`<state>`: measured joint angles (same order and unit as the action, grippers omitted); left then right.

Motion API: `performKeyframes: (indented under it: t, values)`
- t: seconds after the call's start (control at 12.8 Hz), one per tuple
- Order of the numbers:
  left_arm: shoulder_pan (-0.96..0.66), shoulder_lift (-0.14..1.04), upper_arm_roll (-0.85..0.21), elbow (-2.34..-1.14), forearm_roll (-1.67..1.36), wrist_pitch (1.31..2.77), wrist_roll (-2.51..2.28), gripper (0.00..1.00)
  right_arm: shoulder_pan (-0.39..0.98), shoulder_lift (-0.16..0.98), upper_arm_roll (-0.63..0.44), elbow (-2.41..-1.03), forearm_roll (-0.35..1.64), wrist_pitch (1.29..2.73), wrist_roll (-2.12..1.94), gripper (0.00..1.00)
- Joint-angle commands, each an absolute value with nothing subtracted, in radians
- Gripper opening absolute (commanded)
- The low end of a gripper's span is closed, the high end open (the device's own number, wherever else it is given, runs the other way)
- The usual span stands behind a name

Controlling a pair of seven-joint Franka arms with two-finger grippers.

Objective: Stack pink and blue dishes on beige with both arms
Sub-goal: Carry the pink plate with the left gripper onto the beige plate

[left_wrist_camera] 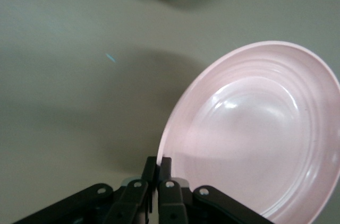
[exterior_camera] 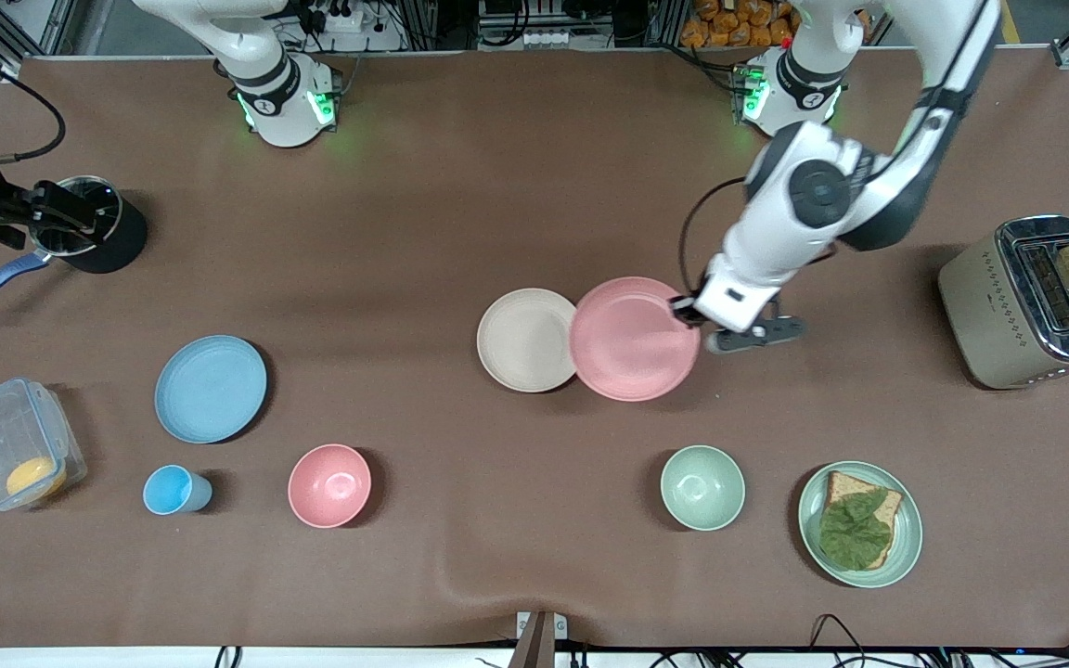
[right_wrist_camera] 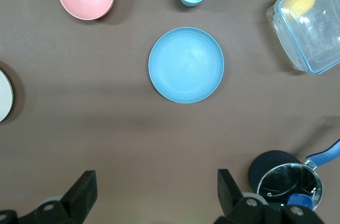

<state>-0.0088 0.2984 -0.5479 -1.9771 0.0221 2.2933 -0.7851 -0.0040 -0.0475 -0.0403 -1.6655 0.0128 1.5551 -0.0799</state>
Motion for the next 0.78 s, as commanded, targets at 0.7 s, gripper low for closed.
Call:
performKeyframes:
  t: [0.7]
  values:
    - [-0.238, 0.581, -0.538, -1.825, 0.212, 2.367, -1.094, 0.0, -0.011, -0.044, -0.031, -1.649, -0.005, 1.546, -0.064, 1.0]
